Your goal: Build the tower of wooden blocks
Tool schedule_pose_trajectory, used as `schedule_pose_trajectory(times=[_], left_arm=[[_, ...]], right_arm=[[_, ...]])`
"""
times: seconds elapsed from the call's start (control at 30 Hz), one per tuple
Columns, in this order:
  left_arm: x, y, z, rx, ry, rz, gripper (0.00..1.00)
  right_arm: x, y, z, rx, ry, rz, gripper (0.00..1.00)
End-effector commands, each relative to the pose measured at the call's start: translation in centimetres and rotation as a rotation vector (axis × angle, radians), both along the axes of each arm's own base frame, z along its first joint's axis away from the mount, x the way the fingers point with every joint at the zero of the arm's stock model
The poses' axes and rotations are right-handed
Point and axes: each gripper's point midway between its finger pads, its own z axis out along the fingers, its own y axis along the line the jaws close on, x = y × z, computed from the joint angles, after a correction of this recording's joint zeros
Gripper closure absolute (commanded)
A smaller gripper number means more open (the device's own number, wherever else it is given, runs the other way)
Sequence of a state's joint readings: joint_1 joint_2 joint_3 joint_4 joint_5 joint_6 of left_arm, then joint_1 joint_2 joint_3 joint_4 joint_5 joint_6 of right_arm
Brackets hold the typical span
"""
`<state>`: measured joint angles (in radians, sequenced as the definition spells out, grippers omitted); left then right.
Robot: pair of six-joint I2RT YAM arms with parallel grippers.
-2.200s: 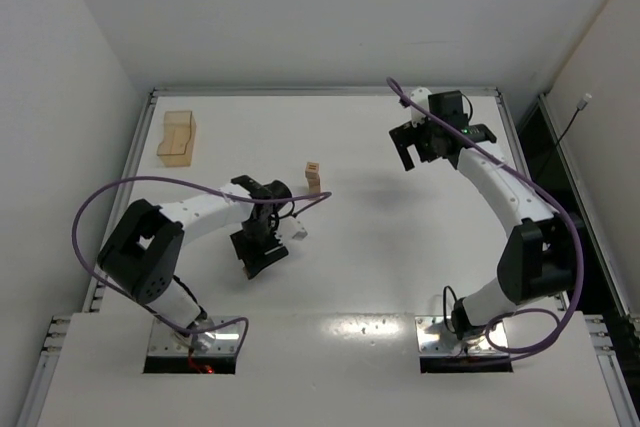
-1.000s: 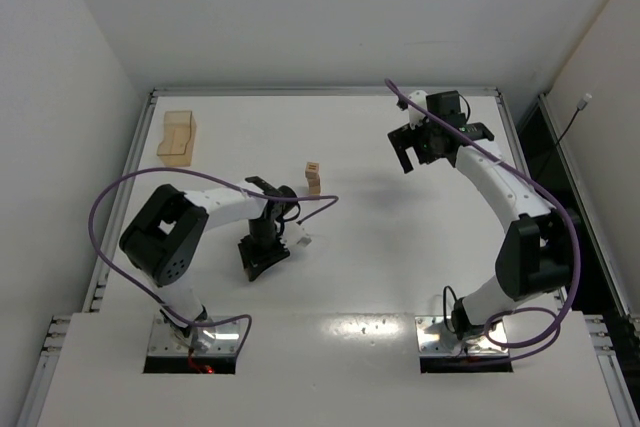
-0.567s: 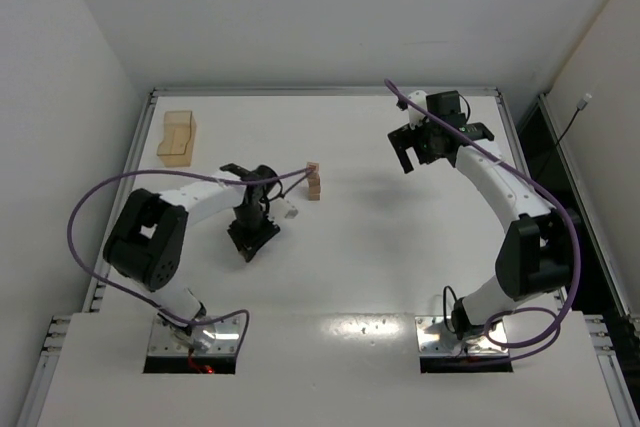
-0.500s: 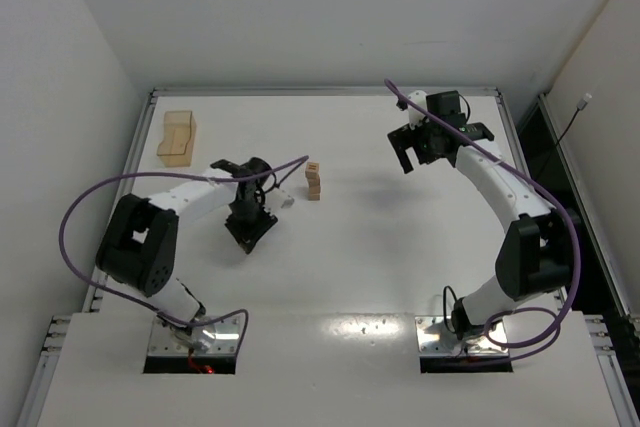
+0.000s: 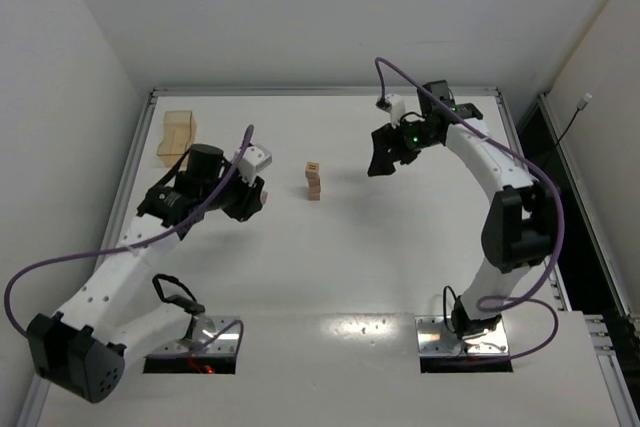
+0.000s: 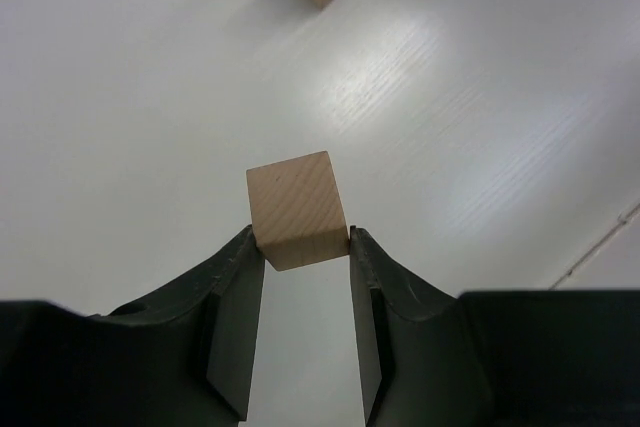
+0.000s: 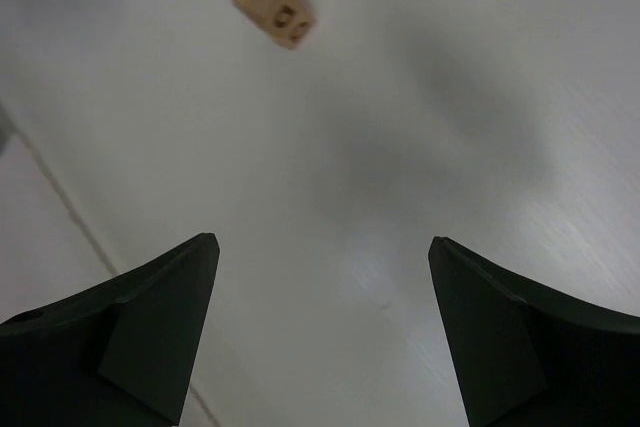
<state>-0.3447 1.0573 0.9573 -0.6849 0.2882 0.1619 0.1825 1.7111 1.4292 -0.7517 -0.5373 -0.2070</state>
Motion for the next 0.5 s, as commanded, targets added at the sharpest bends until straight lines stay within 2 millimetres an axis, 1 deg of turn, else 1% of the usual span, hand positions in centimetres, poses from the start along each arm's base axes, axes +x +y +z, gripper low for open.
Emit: schedule_pose_trajectory(times=[0.0,0.03,0.07,0.1,0.13,0.17,0.2,0.23,0.27,0.3,0.33,0.37,0.4,0.47], left_arm=[[0.5,-1.4,2.1,-0.069,-0.128,0.001,1.0],[0.5,-1.4,2.6,-0.082,-0.152,0.013,1.0],[0.2,-1.8,2.7,-0.083,-0.168,0.003,1.0],[0.5,-1.8,3.2,-0.085,-0.204,0.01,1.0],[0.4,-1.9,3.5,-0.088,-0.228,0.008,1.0],[-0.2,-2.3,3.6,-0.095,-0.256,-0.009,1.0],[-0.1,-2.6,4.2,-0.11,-0.297,-0.012,1.0],[-0.1,-2.6,4.3,-0.107,-0.322,-0.003,1.0],[-0.6,-2.9,4.1,-0.109,-0.339,-0.016,1.0],[-0.4,-3.1,4.4,-0.117,-0.37,-0.009,1.0],[0.0,-2.7,4.2,-0.104,-0.38,0.016,1.0],[-0.1,-2.8,3.4,-0.094,-0.374,0.015,1.0],[0.1,-2.8,3.9,-0.112,-0.397,0.029,1.0],[0.3,-2.9,3.7,-0.119,-0.407,0.03,1.0]], right_arm=[[-3.8,4.6,2.8,0.334,0.183,0.209,0.17],[-4.1,5.4,3.0,0.356,0.191,0.235,0.18],[-4.5,5.9,3.7,0.4,0.207,0.248,0.18],[-4.7,6.6,4.2,0.435,0.21,0.268,0.18],[-4.7,6.9,4.5,0.471,0.226,0.275,0.19],[-4.8,7.4,5.1,0.526,0.236,0.296,0.19],[-4.8,7.7,5.2,0.554,0.268,0.289,0.2],[-5.1,8.0,6.1,0.604,0.277,0.311,0.2],[-5.0,8.3,5.9,0.633,0.302,0.317,0.2],[-5.2,8.4,6.5,0.663,0.312,0.329,0.2],[-5.6,8.7,7.0,0.721,0.338,0.353,0.2],[-5.6,9.2,7.2,0.742,0.321,0.383,0.2],[-6.0,9.2,6.9,0.763,0.371,0.367,0.2],[-6.4,10.0,6.8,0.787,0.381,0.402,0.2]])
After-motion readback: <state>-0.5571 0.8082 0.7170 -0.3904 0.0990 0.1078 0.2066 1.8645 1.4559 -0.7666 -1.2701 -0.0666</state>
